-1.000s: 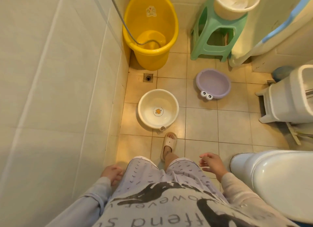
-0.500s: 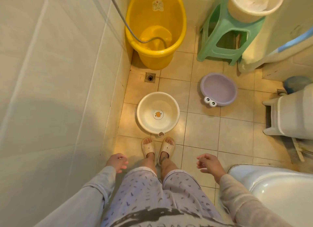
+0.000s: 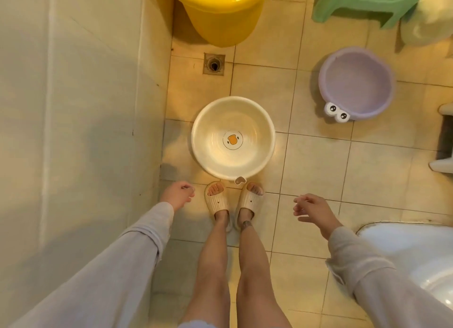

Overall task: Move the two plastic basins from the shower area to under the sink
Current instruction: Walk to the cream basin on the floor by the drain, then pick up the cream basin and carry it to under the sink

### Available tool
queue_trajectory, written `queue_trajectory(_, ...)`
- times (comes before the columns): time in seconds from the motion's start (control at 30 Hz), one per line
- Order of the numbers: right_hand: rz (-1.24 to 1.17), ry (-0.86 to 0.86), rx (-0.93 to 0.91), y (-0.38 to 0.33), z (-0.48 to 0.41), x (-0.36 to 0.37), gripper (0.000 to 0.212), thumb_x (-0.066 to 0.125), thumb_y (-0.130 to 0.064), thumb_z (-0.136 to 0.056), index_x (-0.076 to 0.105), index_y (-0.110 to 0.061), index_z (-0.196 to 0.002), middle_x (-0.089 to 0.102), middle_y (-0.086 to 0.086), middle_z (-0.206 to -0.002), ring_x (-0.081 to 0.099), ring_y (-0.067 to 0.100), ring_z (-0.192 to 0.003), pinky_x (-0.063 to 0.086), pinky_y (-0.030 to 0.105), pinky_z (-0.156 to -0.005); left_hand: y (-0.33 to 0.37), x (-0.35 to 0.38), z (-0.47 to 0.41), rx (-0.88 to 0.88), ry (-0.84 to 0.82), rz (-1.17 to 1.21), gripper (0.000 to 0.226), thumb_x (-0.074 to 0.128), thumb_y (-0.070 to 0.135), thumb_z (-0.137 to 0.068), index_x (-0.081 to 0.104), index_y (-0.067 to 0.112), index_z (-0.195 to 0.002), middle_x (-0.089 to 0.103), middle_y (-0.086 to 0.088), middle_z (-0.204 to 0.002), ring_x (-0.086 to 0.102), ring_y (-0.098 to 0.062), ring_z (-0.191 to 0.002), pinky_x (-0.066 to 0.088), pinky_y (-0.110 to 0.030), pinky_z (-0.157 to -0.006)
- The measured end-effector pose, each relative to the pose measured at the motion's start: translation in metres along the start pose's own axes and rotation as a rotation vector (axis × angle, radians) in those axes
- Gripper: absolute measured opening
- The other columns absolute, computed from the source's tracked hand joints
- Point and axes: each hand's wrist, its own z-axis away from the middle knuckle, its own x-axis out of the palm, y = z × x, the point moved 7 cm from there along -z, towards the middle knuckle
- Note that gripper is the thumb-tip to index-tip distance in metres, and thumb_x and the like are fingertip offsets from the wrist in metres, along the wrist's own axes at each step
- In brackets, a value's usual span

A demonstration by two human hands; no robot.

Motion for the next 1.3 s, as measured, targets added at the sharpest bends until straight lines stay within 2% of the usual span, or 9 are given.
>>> queue_trajectory(0.17, -0.031, 0.086, 0.083, 0.008, -0.142, 0.042, 0.033, 0.056, -0.010, -0.087, 0.052, -0.006, -0.120, 0.057, 0.015, -0.103, 0.060, 0.030, -0.091, 0.052, 0.043, -0.081, -0.026, 0.019, -0.138, -0.088, 0.103, -0.115, 0.030, 0.051, 0.013, -0.086, 0.062, 0.000, -0.110, 0.065, -0.024, -0.114, 0.060, -0.036, -0.106, 0.046, -0.039, -0.091)
queue_trajectory(0.33, -0.116, 0.042, 0.101, -0.001, -0.255, 0.089, 0.063, 0.062, -0.012, -0.086, 0.031, -0.010, -0.141, 0.051, 0.010, -0.123, 0.052, 0.030, -0.114, 0.050, 0.044, -0.091, -0.037, 0.050, -0.236, -0.207, 0.109, 0.079, 0.042, 0.052, 0.024, -0.089, 0.050, 0.002, -0.124, 0.057, -0.023, -0.125, 0.057, -0.033, -0.105, 0.049, -0.043, -0.092)
queue_trajectory(0.47, -0.224, 0.018, 0.134, 0.011, -0.302, 0.110, 0.057, 0.059, -0.004, -0.087, 0.033, -0.007, -0.138, 0.048, 0.016, -0.137, 0.050, 0.036, -0.123, 0.049, 0.045, -0.089, -0.034, 0.072, -0.284, -0.245, 0.022, 0.300, 0.049, 0.049, 0.028, -0.092, 0.043, 0.006, -0.135, 0.052, -0.013, -0.134, 0.053, -0.026, -0.108, 0.048, -0.037, -0.083)
queue_trajectory(0.6, -0.347, 0.019, 0.129, 0.020, -0.311, 0.113, 0.049, 0.058, 0.002, -0.086, 0.044, -0.006, -0.132, 0.054, 0.017, -0.128, 0.054, 0.036, -0.116, 0.052, 0.044, -0.081, -0.031, 0.075, -0.293, -0.227, 0.067, 0.516, 0.043, 0.050, 0.016, -0.092, 0.047, 0.005, -0.133, 0.055, -0.016, -0.135, 0.054, -0.032, -0.121, 0.047, -0.040, -0.092)
queue_trajectory(0.9, -0.433, -0.011, 0.182, 0.017, -0.191, 0.075, 0.035, 0.059, 0.003, -0.086, 0.051, -0.009, -0.118, 0.062, 0.008, -0.093, 0.061, 0.031, -0.088, 0.054, 0.044, -0.070, -0.023, 0.050, -0.172, -0.206, -0.058, 0.597, 0.041, 0.052, 0.015, -0.092, 0.049, 0.007, -0.132, 0.057, -0.015, -0.131, 0.055, -0.027, -0.104, 0.047, -0.040, -0.089)
queue_trajectory(1.0, -0.454, -0.012, 0.171, 0.011, -0.117, 0.056, 0.035, 0.058, 0.003, -0.086, 0.052, -0.007, -0.120, 0.064, 0.011, -0.098, 0.061, 0.032, -0.090, 0.054, 0.043, -0.071, -0.016, 0.030, -0.102, -0.188, -0.078, 0.597, 0.041, 0.052, 0.015, -0.092, 0.051, 0.008, -0.132, 0.062, -0.011, -0.117, 0.057, -0.026, -0.100, 0.048, -0.041, -0.089)
queue_trajectory(1.13, -0.459, -0.003, 0.130, -0.005, -0.007, 0.024, 0.033, 0.058, 0.002, -0.086, 0.054, -0.008, -0.117, 0.064, 0.017, -0.108, 0.062, 0.034, -0.092, 0.055, 0.041, -0.070, -0.004, -0.002, 0.003, -0.153, -0.079, 0.587, 0.038, 0.054, 0.015, -0.091, 0.053, 0.006, -0.128, 0.063, -0.005, -0.086, 0.059, -0.020, -0.076, 0.049, -0.035, -0.072)
queue_trajectory(1.23, -0.443, 0.010, 0.056, -0.023, 0.076, 0.000, 0.031, 0.058, 0.001, -0.084, 0.056, -0.009, -0.114, 0.065, 0.012, -0.099, 0.064, 0.029, -0.082, 0.057, 0.034, -0.062, 0.012, -0.023, 0.081, -0.127, -0.067, 0.620, 0.041, 0.054, 0.013, -0.091, 0.049, 0.004, -0.131, 0.061, -0.006, -0.083, 0.056, -0.020, -0.071, 0.048, -0.034, -0.066)
queue_trajectory(1.3, -0.444, 0.030, 0.016, -0.032, 0.123, -0.016, 0.030, 0.058, 0.000, -0.084, 0.055, -0.009, -0.112, 0.064, 0.012, -0.097, 0.063, 0.025, -0.075, 0.055, 0.030, -0.055, 0.026, -0.032, 0.128, -0.083, -0.077, 0.620, 0.044, 0.052, 0.013, -0.092, 0.045, 0.003, -0.135, 0.061, -0.008, -0.093, 0.055, -0.020, -0.072, 0.048, -0.039, -0.076)
